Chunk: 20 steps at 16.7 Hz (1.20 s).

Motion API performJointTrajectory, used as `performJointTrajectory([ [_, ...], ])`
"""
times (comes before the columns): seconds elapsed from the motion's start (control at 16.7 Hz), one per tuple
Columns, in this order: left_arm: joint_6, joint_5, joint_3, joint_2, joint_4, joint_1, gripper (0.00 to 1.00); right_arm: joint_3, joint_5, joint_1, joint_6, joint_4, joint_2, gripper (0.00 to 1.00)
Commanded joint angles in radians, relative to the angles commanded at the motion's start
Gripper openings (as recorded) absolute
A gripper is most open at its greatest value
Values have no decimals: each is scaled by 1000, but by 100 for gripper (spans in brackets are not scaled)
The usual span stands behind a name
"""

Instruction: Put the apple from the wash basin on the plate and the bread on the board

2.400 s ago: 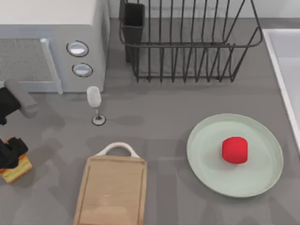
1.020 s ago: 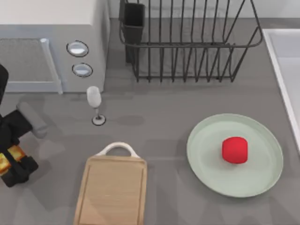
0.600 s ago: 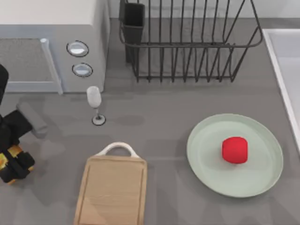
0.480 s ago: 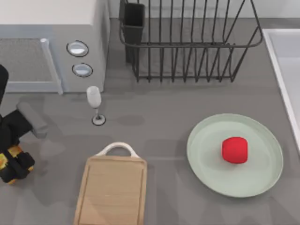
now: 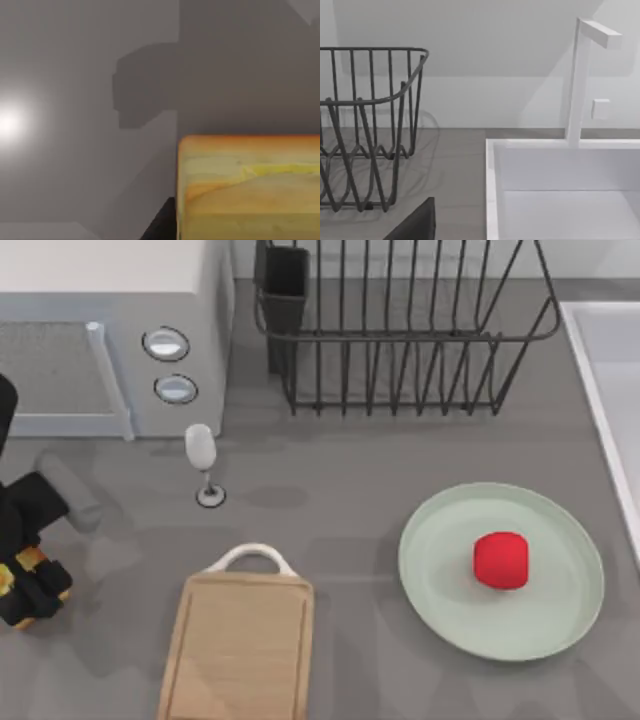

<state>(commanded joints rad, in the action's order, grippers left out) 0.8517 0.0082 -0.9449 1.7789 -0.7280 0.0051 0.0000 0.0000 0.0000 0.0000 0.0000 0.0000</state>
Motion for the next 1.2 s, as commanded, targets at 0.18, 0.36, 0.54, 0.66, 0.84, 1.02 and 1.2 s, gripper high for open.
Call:
performJointTrajectory([
  [0.18, -1, 1, -68, -35, -103, 1, 0, 0, 0, 0, 0, 0, 0, 100],
  [0.36, -4, 0, -157, -90, -270, 1, 0, 0, 0, 0, 0, 0, 0, 100],
  [0.54, -6, -1, -226, -140, -376, -2, 0, 0, 0, 0, 0, 0, 0, 100],
  [0.66, -6, -1, -239, -152, -393, -4, 0, 0, 0, 0, 0, 0, 0, 100],
  [0.84, -4, -1, -236, -148, -390, -1, 0, 0, 0, 0, 0, 0, 0, 100],
  [1.02, -32, -2, -237, -146, -393, -17, 0, 0, 0, 0, 0, 0, 0, 100],
  [1.2, -149, -6, -237, -140, -399, -75, 0, 0, 0, 0, 0, 0, 0, 100],
])
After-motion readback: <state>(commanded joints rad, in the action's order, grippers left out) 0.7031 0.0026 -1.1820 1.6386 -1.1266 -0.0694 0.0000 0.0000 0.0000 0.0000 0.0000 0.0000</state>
